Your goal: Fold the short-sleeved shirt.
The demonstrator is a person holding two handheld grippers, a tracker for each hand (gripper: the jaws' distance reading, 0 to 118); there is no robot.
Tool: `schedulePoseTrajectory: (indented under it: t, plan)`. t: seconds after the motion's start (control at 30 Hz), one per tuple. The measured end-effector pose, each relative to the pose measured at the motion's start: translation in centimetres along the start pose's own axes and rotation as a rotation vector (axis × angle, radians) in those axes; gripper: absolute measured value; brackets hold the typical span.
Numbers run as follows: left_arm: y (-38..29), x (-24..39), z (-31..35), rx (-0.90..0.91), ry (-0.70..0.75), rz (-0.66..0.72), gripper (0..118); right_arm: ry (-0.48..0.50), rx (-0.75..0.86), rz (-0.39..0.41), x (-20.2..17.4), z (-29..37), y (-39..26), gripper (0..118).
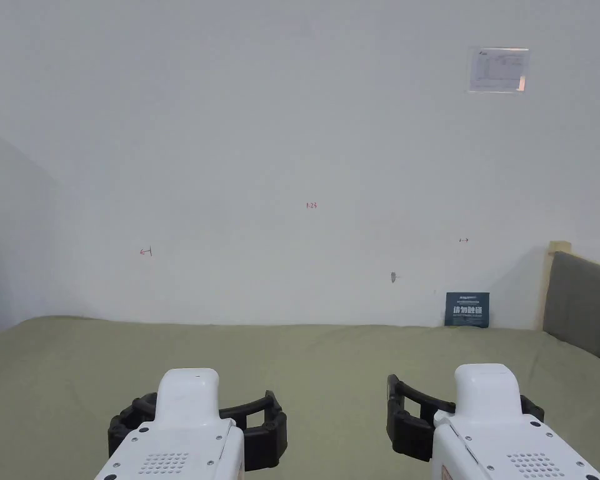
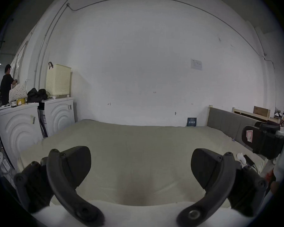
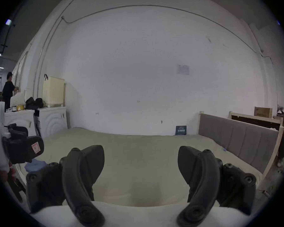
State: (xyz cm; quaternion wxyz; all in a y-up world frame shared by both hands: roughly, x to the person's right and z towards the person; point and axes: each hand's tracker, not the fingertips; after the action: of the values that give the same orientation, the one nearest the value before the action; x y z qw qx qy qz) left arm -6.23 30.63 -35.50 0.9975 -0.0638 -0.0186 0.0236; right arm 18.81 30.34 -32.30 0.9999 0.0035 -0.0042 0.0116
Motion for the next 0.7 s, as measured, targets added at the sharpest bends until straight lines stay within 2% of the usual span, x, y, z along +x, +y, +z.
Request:
schedulePoseTrajectory:
  t: [0.07, 0.13, 0.2, 0.3, 0.37, 0.53, 0.63, 0.67, 0.7]
  plan:
    - [0.2, 0.1, 0.2, 0.006, -0.009, -0.004, 118, 0.033, 0.02, -0.005, 0.2, 0.2, 0.5, 96]
    - [0.6, 0.2, 0.1, 0.019, -0.008, -0.006, 118, 0.104, 0.049, -0.057, 0.7, 0.4, 1.0, 96]
    - [0.9, 0.3, -0.1, 0.031, -0.01, -0.002, 118, 0.202, 0.094, -0.151, 1.3, 0.6, 1.4, 96]
    - [1.3, 0.5, -0.7, 0.035, -0.011, -0.004, 118, 0.289, 0.112, -0.265, 1.8, 0.6, 2.2, 96]
    - [1.5, 0.5, -0.6, 0.035, -0.014, -0.006, 118, 0.282, 0.088, -0.273, 2.0, 0.2, 2.8, 96]
    - [1.7, 0.6, -0.9, 0.046, -0.021, -0.006, 118, 0.126, 0.088, -0.26, 1.5, -1.0, 2.5, 96]
    - [1.6, 0.6, -1.3, 0.05, -0.018, -0.011, 118, 0.262, -0.008, -0.295, 2.2, -2.6, 2.1, 97]
    - [1.6, 0.5, -1.6, 0.047, -0.022, -0.011, 118, 0.28, -0.052, -0.29, 2.2, -3.0, 2.1, 97]
    - [1.6, 0.5, -1.8, 0.045, -0.024, -0.008, 118, 0.251, -0.049, -0.279, 2.0, -3.2, 2.0, 96]
